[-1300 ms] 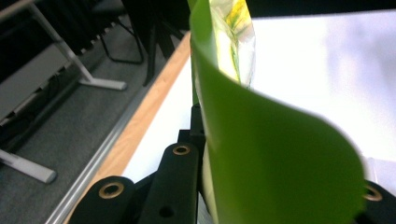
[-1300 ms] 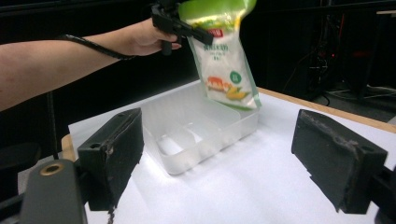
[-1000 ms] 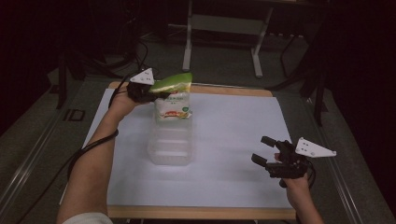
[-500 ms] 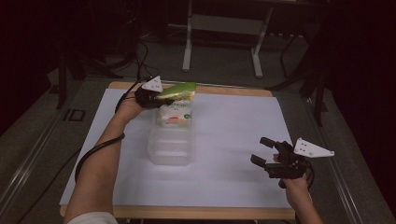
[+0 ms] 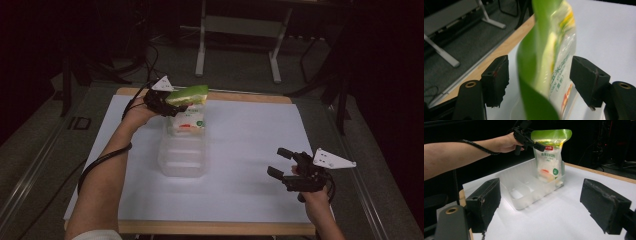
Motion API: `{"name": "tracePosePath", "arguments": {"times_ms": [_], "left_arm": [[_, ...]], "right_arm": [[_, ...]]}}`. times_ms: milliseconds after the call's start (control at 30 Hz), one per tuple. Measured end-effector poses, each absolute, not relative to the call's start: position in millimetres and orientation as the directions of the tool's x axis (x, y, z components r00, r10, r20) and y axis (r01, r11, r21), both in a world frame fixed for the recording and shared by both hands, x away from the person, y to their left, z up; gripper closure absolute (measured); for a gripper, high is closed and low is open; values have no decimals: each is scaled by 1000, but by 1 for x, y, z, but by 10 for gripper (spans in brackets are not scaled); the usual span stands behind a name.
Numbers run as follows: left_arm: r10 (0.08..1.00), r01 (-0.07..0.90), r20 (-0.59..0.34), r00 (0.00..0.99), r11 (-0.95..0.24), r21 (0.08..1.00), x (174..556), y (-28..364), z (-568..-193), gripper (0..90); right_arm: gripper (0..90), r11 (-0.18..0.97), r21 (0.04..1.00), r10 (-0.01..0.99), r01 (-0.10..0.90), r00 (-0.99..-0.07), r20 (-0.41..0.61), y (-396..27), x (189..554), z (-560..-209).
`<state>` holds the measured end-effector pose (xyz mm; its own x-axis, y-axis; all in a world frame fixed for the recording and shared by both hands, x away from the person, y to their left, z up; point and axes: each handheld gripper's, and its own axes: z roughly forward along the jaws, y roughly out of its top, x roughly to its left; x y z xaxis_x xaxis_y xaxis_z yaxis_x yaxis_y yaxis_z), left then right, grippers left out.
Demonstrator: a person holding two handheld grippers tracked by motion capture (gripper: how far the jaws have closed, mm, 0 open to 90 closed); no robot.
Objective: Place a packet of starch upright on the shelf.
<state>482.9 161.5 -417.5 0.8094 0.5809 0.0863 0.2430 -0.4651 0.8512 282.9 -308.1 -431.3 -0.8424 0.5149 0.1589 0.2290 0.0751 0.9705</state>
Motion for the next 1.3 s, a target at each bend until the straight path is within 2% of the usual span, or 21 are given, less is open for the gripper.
{"name": "tracePosePath", "arguments": {"times_ms": [100,267,333,433,667,733,1033,1300], "left_arm": [[602,241,84,794,-439,866,478,164,-412,250],[643,268,43,765,-378,886,474,168,-409,139],[677,301,26,736,-361,883,469,169,-408,8],[727,352,9,686,-343,871,460,171,-408,3],[749,393,-19,662,-325,860,444,176,-419,0],[752,399,-55,657,-285,871,439,177,-423,0],[779,386,-20,627,-288,876,402,181,-427,0],[756,371,-41,653,-272,888,358,186,-431,0]], "right_arm": [[166,72,971,518,230,-841,160,-309,283,-431],[165,86,968,520,235,-840,158,-309,280,-431],[166,92,967,521,238,-839,157,-310,278,-432],[165,89,965,526,248,-834,166,-313,277,-434],[165,98,961,524,260,-834,173,-312,276,-438],[165,103,960,519,259,-838,170,-311,275,-438],[165,104,958,512,267,-840,179,-307,274,-442],[165,107,958,511,265,-842,176,-306,274,-443]]}}
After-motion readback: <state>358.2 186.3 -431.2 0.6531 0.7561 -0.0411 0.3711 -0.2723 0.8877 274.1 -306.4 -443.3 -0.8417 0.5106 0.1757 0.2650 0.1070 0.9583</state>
